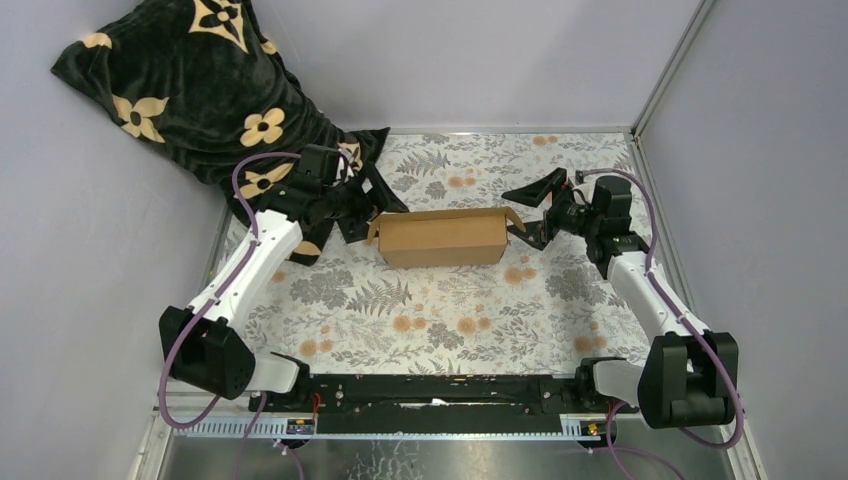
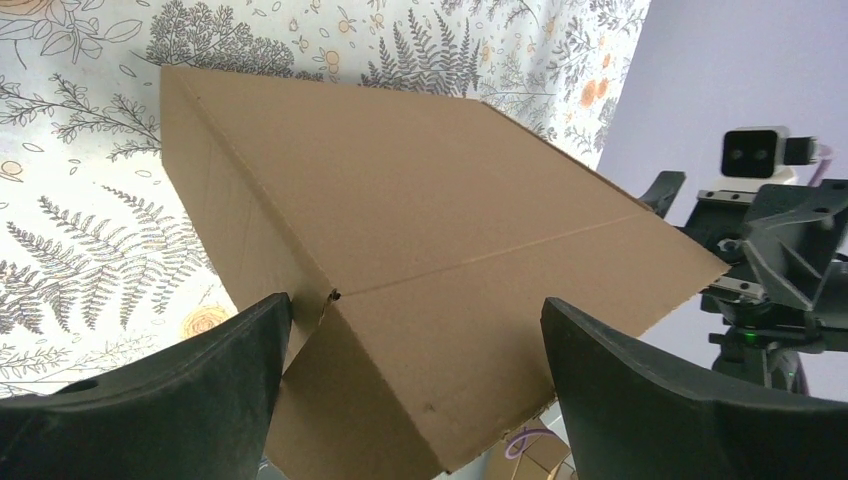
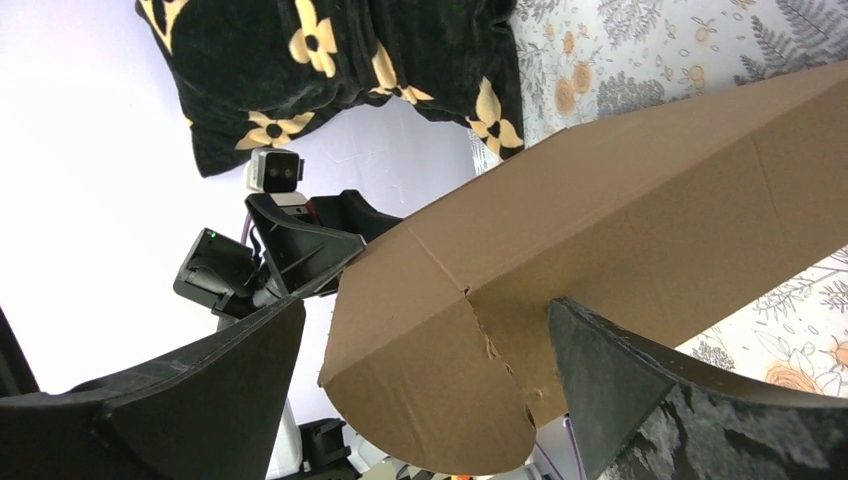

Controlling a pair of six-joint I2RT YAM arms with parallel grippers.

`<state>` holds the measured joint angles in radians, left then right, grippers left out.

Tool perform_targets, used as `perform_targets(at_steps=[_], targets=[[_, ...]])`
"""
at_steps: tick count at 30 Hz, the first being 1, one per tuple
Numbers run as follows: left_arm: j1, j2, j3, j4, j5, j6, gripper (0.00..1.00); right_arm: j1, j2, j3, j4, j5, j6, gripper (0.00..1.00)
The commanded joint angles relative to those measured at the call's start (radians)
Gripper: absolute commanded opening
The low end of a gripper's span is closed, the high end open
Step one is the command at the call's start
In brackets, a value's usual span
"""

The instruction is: Fold the paper box

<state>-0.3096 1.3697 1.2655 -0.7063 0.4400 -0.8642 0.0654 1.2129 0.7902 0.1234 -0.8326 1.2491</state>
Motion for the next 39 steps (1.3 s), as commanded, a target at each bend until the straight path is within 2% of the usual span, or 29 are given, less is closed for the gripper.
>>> perform_targets(at_steps=[1, 11, 20, 28, 39], targets=[[-0.018, 0.014, 0.011, 0.174, 0.188, -0.079, 0.98, 0.025, -0.022, -0.039, 0.074, -0.161, 0.096, 1.0], [-0.013, 0.048, -0.038, 0.232, 0.208, -0.094, 0.98, 0.004, 0.002, -0.105, 0.139, -0.163, 0.119, 1.0], [-0.003, 0.074, -0.079, 0.258, 0.197, -0.084, 0.98, -0.003, 0.07, -0.11, 0.187, -0.168, 0.108, 1.0], [0.01, 0.126, -0.054, 0.271, 0.187, -0.055, 0.98, -0.014, 0.162, -0.086, 0.231, -0.173, 0.094, 1.0], [0.079, 0.131, -0.064, 0.264, 0.232, 0.03, 0.98, -0.059, 0.244, -0.014, 0.11, -0.183, -0.05, 1.0]])
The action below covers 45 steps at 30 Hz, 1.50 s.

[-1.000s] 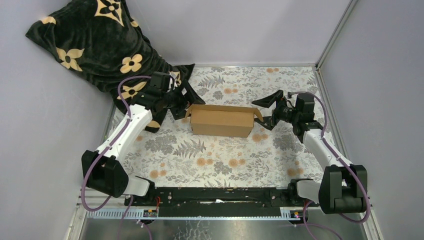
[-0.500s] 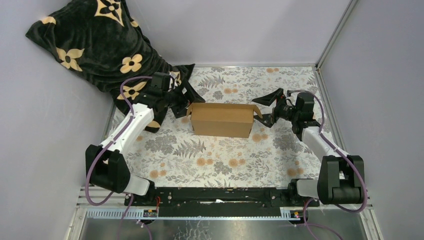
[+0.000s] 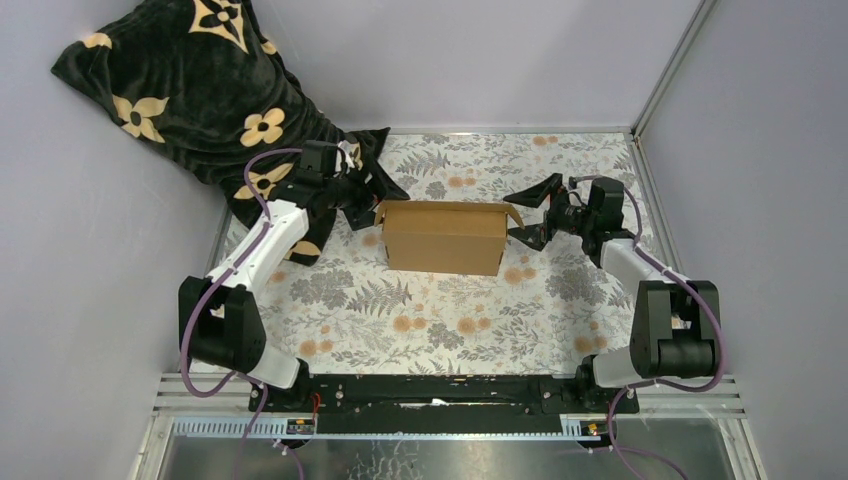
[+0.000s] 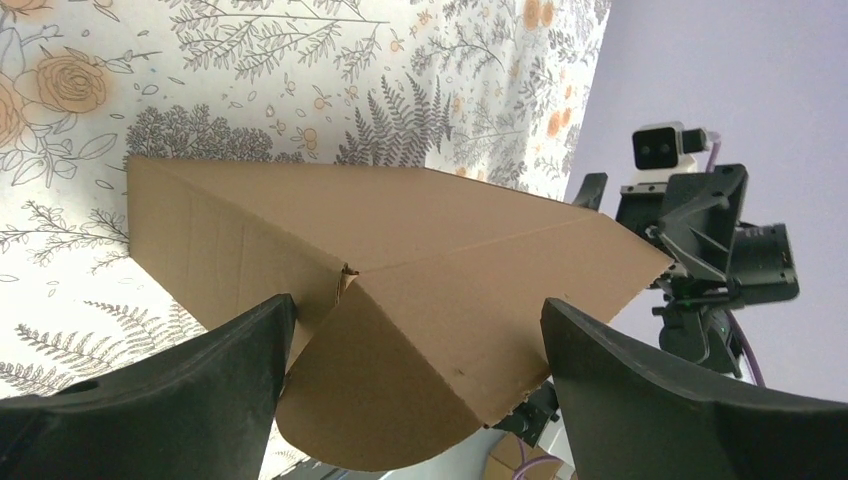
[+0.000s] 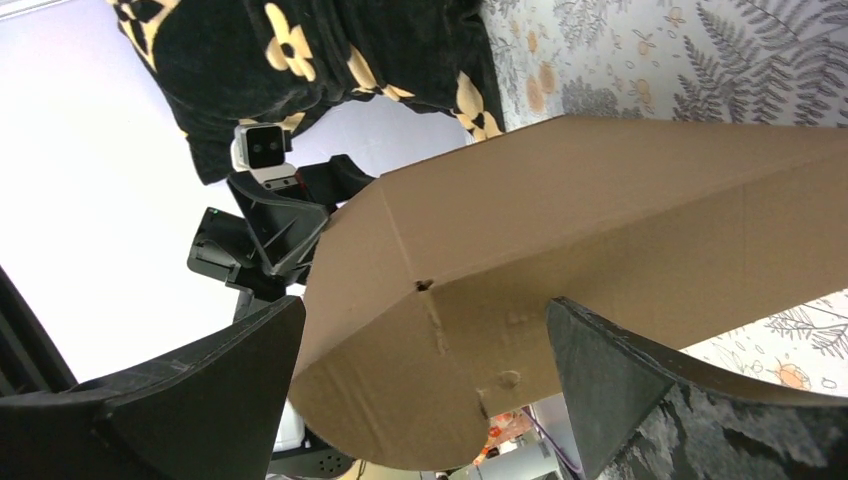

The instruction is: Fold the paper box

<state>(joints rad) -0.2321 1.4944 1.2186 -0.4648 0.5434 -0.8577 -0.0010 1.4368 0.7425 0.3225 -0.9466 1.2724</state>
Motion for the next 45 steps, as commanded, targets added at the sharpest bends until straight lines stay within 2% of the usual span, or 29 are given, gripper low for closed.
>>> perform_targets(at_steps=[1, 11, 19, 34, 40, 45], targets=[[0.007, 0.001, -0.019, 0.023, 0.133, 0.029, 0.98, 0.007, 0.02, 0.036, -0.097, -0.069, -0.08, 1.0], [0.065, -0.026, 0.011, -0.01, 0.158, 0.067, 0.98, -0.049, 0.016, 0.098, -0.239, -0.054, -0.196, 1.0], [0.089, -0.019, 0.014, -0.012, 0.158, 0.086, 0.98, -0.085, 0.045, 0.124, -0.286, -0.035, -0.251, 1.0], [0.146, -0.035, 0.023, 0.008, 0.1, 0.127, 0.98, -0.128, 0.11, 0.086, -0.211, 0.009, -0.247, 1.0], [0.152, -0.016, 0.004, 0.028, 0.116, 0.13, 0.99, -0.138, 0.128, 0.062, -0.182, 0.007, -0.245, 1.0], [0.157, -0.009, -0.062, 0.123, 0.166, 0.088, 0.98, -0.142, 0.14, 0.04, -0.152, 0.001, -0.236, 1.0]])
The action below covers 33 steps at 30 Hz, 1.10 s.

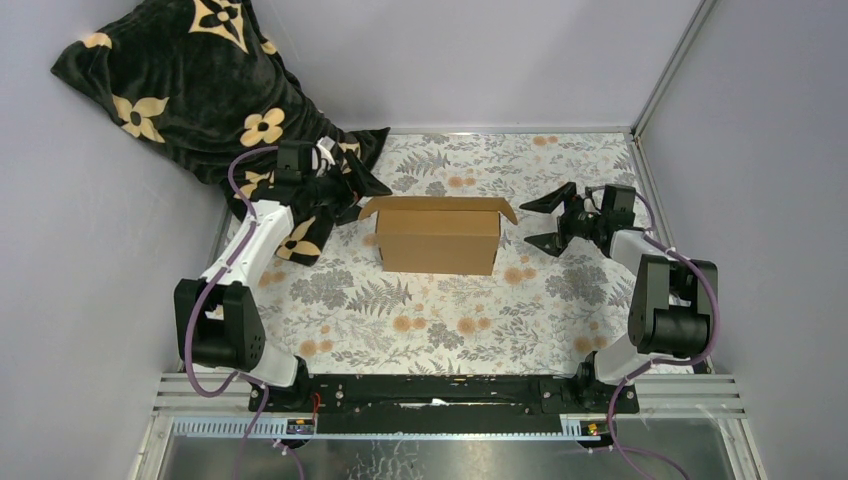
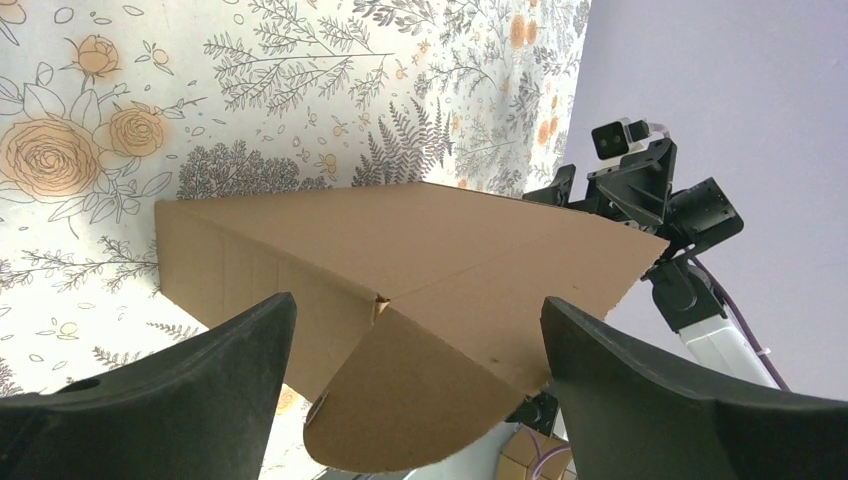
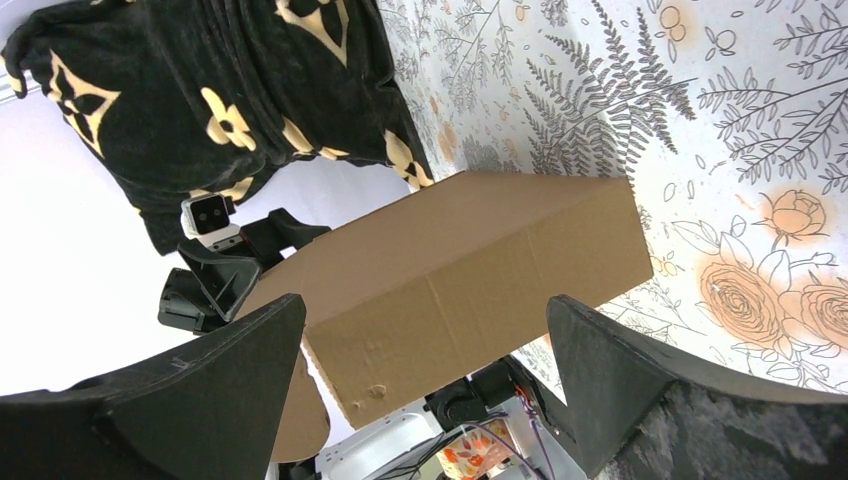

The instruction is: Fold the paper box

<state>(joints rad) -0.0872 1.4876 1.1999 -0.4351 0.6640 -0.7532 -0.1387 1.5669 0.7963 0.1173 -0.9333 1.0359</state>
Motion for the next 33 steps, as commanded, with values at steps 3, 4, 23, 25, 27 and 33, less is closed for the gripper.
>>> perform_targets(at_steps=[3, 4, 23, 25, 27, 33], targets=[[0.012, 0.006, -0.072, 0.126, 0.051, -0.032, 0.99, -0.004, 0.011, -0.024, 0.076, -0.019, 0.014, 1.0], [0.012, 0.008, -0.083, 0.142, 0.051, -0.039, 0.98, -0.004, 0.01, -0.025, 0.077, -0.02, 0.015, 1.0], [0.012, -0.043, -0.093, 0.214, 0.024, -0.097, 0.99, -0.004, -0.041, 0.063, -0.09, 0.049, -0.107, 1.0], [0.012, -0.05, -0.066, 0.169, 0.004, -0.068, 0.99, -0.004, -0.057, 0.091, -0.153, 0.081, -0.147, 1.0], [0.012, -0.059, -0.049, 0.145, -0.015, -0.043, 0.99, -0.004, -0.074, 0.113, -0.197, 0.115, -0.18, 1.0], [0.012, -0.06, -0.062, 0.179, -0.007, -0.04, 0.99, -0.004, -0.126, 0.146, -0.246, 0.181, -0.231, 1.0]])
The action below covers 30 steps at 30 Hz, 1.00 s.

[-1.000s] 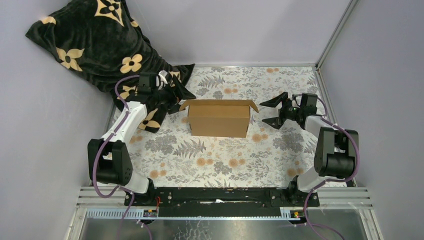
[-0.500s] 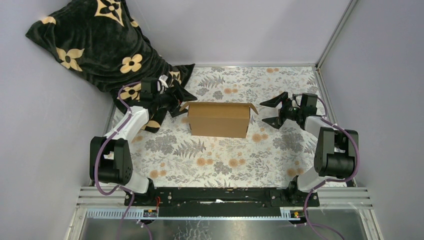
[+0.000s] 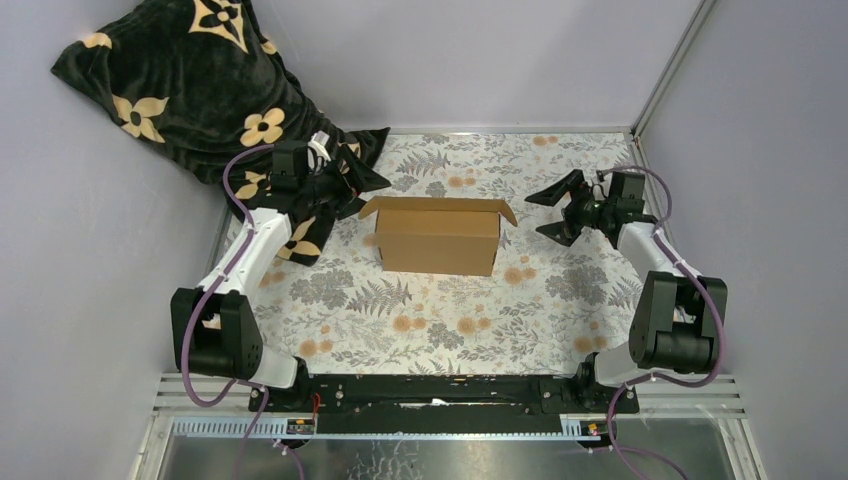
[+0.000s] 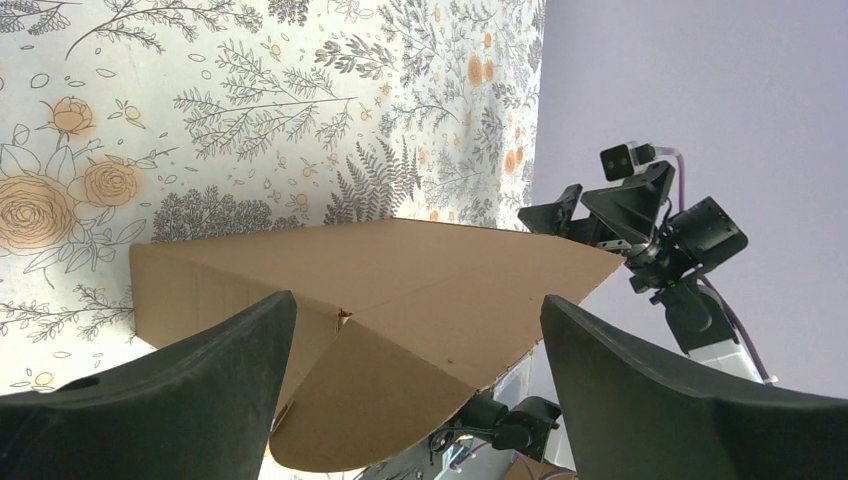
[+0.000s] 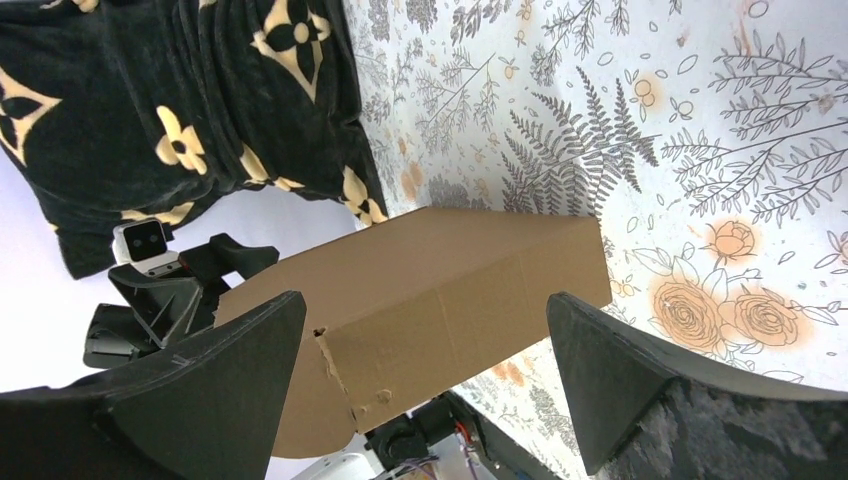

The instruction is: Fold the paper box

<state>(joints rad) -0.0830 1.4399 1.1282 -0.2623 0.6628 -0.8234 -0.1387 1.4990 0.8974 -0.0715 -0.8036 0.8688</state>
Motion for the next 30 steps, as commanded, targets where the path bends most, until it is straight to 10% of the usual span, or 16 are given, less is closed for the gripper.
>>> perform_targets(at_steps=[1, 19, 30], targets=[[0.008, -0.013, 0.011, 0.011, -0.005, 0.032, 0.99, -0.004, -0.065, 0.048, -0.064, 0.06, -0.071, 1.0], [0.013, -0.217, 0.107, -0.086, -0.182, 0.169, 0.99, 0.006, -0.457, -0.011, 0.035, 0.331, -0.36, 1.0], [-0.158, -0.341, 0.051, -0.122, -0.312, 0.405, 0.99, 0.343, -0.507, 0.016, -0.081, 0.496, -0.723, 1.0]])
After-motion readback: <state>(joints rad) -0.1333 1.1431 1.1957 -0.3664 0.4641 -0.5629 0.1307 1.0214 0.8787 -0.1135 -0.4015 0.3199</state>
